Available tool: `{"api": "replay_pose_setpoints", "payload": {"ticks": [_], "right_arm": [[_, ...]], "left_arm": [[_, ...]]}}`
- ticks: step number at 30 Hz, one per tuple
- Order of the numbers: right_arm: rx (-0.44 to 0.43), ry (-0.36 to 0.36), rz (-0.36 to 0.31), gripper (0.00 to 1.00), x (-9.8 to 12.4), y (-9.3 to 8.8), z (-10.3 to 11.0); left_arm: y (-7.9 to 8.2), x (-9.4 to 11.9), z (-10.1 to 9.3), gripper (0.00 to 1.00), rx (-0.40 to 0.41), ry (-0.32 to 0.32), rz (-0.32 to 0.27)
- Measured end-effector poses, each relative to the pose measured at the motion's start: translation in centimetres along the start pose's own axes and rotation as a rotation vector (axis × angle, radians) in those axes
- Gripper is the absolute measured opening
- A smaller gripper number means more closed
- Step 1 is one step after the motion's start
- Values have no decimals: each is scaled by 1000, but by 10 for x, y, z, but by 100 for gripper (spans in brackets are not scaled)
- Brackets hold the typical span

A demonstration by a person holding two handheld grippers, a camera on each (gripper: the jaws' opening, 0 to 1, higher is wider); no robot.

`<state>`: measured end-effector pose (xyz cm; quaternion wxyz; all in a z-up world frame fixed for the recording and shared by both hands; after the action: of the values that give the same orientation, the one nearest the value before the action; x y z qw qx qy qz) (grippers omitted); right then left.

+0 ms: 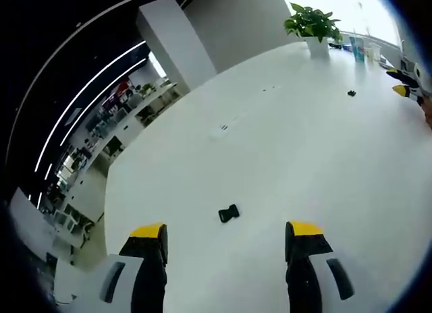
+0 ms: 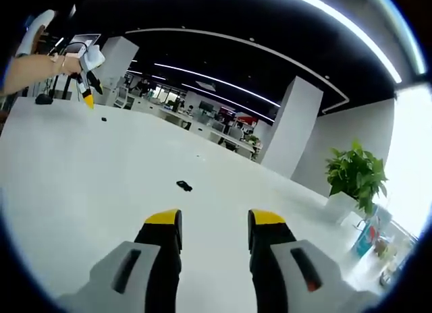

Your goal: Snap the two parts of the plastic buckle together until the buckle closes and remains connected.

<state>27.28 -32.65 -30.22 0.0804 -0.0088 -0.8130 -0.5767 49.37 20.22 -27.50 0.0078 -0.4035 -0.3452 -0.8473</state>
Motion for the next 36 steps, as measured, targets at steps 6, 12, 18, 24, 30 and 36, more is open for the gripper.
{"api": "replay_pose_setpoints", "payload": {"ticks": [6,12,18,24,30,36], "right_arm": [[2,0,1,39,-1,0,-1],[2,-1,1,39,-2,0,-2],[1,-4,1,39,-2,0,-3],[-1,-8,0,39,-2,0,-3],[-3,-10,3,39,-2,-1,-3],[-5,-21,4,39,-2,-2,-5]], "left_arm": [[-4,-3,6,72,1,4,6],[-7,-8,8,71,-3,-1,19],[-6,-12,9,71,-10,-9,18],[-3,-13,12,71,-17,-8,16],[-3,-11,17,71,-14,-10,11],[-4,-16,23,67,-32,-36,7]]}}
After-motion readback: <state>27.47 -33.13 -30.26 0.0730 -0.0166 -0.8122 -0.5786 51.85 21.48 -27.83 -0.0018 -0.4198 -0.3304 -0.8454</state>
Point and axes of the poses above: the point that each gripper's makers call its tool centre point, and the gripper's own axes: x roughly backward along the fingers, z roughly to its left, y roughly out of its top, the point moved 7 cm from there along x, roughly backward along the fingers, and after that the axes turned 8 degrees about -x, right-handed, at the moved point
